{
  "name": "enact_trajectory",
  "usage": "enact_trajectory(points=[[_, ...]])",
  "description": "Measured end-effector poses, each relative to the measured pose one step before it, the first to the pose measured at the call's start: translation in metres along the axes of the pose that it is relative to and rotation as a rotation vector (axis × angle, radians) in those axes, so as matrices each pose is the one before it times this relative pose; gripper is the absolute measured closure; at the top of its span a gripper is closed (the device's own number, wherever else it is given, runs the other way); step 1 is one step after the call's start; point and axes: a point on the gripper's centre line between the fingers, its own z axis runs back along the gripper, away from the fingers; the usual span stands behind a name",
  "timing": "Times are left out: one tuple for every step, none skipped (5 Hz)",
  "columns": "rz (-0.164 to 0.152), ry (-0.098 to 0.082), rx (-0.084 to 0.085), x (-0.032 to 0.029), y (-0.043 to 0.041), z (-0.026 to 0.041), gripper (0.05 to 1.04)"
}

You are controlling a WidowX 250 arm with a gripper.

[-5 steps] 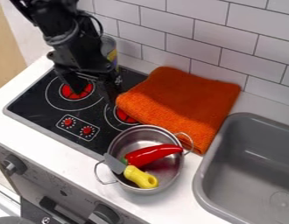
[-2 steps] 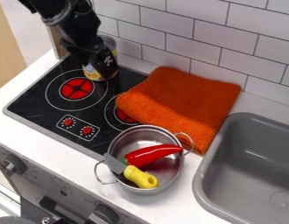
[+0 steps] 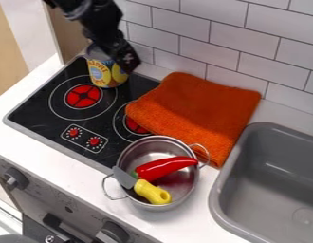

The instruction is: Move the can to the left bottom part of the burner

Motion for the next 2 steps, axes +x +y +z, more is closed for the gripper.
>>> enact_trajectory(points=[[-0.0513,-0.0499,0.0096,0.01239,0.00223,-0.00970,0.083],[-0.0155,-0.0243,0.0354,0.00622,0.00421,-0.01165,0.083]])
